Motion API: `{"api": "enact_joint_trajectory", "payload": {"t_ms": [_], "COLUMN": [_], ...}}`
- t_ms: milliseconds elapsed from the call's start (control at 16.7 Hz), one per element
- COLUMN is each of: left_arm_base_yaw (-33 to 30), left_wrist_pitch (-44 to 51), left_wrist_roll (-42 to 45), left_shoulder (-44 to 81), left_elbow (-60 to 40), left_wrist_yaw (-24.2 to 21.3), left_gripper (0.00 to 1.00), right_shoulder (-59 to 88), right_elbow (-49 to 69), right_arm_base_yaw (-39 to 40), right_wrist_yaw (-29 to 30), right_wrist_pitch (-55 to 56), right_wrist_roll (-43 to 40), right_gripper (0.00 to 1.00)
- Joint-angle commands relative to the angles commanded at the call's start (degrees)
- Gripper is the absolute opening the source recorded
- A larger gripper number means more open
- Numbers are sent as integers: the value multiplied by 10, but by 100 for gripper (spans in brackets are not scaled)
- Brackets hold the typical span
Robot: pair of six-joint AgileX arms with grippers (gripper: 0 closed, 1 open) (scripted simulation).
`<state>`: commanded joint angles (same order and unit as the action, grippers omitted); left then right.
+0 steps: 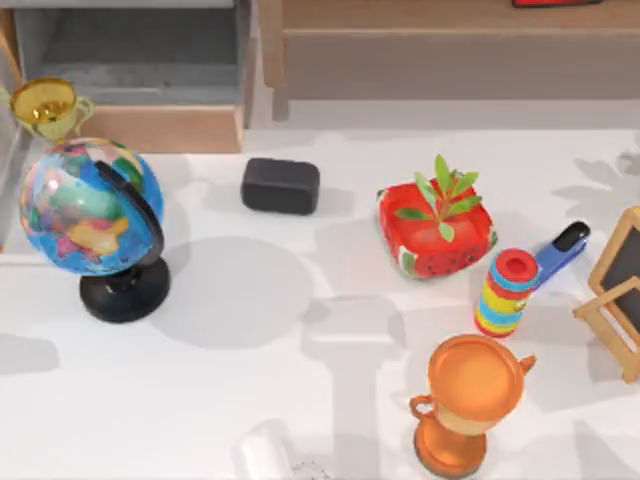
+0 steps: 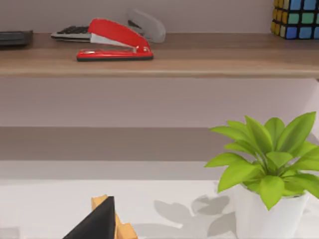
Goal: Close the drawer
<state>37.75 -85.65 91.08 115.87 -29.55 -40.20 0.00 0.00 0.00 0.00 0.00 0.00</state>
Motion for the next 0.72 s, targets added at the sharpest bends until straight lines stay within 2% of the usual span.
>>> {"api": "enact_joint_trajectory", "payload": {"t_ms": [300,720], "left_arm_base_yaw": [-4,-63], "left_wrist_pitch": [11,70], "left_wrist_roll": [-2,-5], "left_shoulder": [10,54], "left_elbow": [-7,-116], "left_wrist_yaw": [4,64], "left_gripper": [0,0], "right_shoulder": [0,0], "right_elbow": [0,0], "right_arm_base_yaw": [0,0], "right_wrist_yaw": [0,0], "right_wrist_pitch": [0,0], "right_wrist_roll": [0,0], "right_gripper": [100,100]}}
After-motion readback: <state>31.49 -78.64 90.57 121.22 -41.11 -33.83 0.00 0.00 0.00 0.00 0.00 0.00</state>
